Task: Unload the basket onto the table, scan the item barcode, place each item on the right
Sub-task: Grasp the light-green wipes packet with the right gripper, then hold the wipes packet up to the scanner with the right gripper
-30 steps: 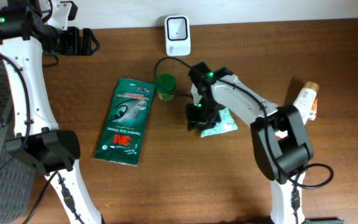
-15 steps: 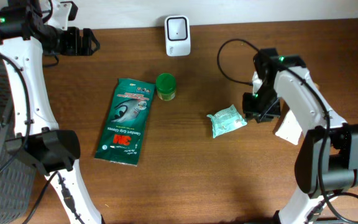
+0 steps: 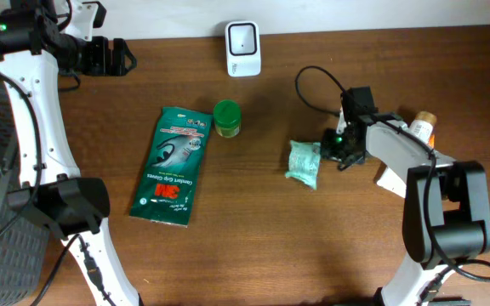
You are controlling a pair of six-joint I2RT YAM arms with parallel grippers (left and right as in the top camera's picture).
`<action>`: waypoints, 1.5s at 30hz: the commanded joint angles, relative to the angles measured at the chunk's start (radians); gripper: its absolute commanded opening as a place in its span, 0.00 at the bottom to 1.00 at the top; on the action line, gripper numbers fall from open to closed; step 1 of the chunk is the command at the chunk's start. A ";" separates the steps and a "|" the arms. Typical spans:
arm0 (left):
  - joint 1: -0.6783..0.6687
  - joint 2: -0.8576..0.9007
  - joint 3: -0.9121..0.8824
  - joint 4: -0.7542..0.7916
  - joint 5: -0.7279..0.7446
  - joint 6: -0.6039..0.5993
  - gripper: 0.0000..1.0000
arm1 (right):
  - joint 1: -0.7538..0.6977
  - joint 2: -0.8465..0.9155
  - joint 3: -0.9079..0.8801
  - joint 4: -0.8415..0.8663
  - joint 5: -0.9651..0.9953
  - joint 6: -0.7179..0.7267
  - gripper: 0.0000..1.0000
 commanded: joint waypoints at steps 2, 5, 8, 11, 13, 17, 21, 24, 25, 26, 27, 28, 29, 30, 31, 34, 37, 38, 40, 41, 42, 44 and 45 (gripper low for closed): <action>0.002 -0.012 0.006 -0.002 0.011 0.013 0.99 | 0.016 0.004 0.000 0.269 -0.293 0.001 0.28; 0.002 -0.012 0.006 -0.002 0.011 0.013 0.99 | 0.034 0.003 0.005 0.292 -0.315 -0.010 0.29; 0.002 -0.012 0.006 -0.002 0.011 0.013 0.99 | 0.031 -0.004 0.058 0.132 -0.373 -0.021 0.29; 0.002 -0.012 0.006 -0.002 0.011 0.013 0.99 | 0.080 -0.004 0.083 -0.027 -0.472 -0.041 0.29; 0.002 -0.012 0.006 -0.002 0.011 0.013 0.99 | 0.125 -0.004 0.083 -0.090 -0.467 -0.076 0.29; 0.002 -0.012 0.006 -0.002 0.011 0.013 0.99 | 0.207 -0.003 0.083 -0.246 -0.255 -0.077 0.29; 0.002 -0.012 0.006 -0.002 0.011 0.012 0.99 | 0.175 -0.003 0.083 -0.371 -0.042 -0.079 0.30; 0.002 -0.012 0.006 -0.002 0.011 0.013 0.99 | 0.117 -0.004 0.090 -0.394 -0.027 -0.113 0.30; 0.002 -0.012 0.006 -0.002 0.011 0.012 0.99 | 0.105 -0.004 0.101 -0.404 -0.049 -0.137 0.30; 0.002 -0.012 0.006 -0.002 0.011 0.013 0.99 | 0.099 -0.005 0.127 -0.426 -0.096 -0.182 0.30; 0.002 -0.012 0.006 -0.002 0.011 0.013 0.99 | 0.097 -0.009 0.158 -0.455 -0.123 -0.209 0.30; 0.002 -0.012 0.006 -0.002 0.011 0.013 0.99 | 0.090 -0.017 0.206 -0.502 -0.132 -0.218 0.30; 0.002 -0.012 0.006 -0.002 0.011 0.012 0.99 | 0.081 -0.026 0.248 -0.537 -0.132 -0.221 0.30; 0.002 -0.012 0.006 -0.002 0.011 0.013 0.99 | 0.065 -0.035 0.294 -0.575 -0.131 -0.221 0.30; 0.002 -0.012 0.006 -0.002 0.011 0.013 0.99 | 0.039 -0.044 0.340 -0.601 -0.131 -0.241 0.34; 0.002 -0.012 0.006 -0.002 0.011 0.013 0.99 | -0.081 -0.020 0.351 -0.567 -0.119 -0.275 0.43; 0.002 -0.012 0.006 -0.002 0.011 0.012 0.99 | -0.148 0.074 0.329 -0.541 -0.323 -0.414 0.43; 0.002 -0.012 0.006 -0.002 0.011 0.013 0.99 | -0.153 0.102 0.328 -0.540 -0.359 -0.430 0.43; 0.002 -0.012 0.006 -0.002 0.011 0.013 0.99 | -0.151 0.160 0.328 -0.536 -0.449 -0.479 0.44; 0.002 -0.012 0.006 -0.002 0.011 0.013 0.99 | -0.148 0.186 0.328 -0.529 -0.458 -0.483 0.44; 0.002 -0.012 0.006 -0.002 0.011 0.012 0.99 | -0.148 0.201 0.328 -0.525 -0.462 -0.483 0.44; 0.002 -0.012 0.006 -0.002 0.011 0.012 0.99 | -0.148 0.225 0.327 -0.521 -0.508 -0.496 0.44; 0.002 -0.012 0.006 -0.002 0.011 0.013 0.99 | -0.142 0.234 0.327 -0.519 -0.528 -0.502 0.45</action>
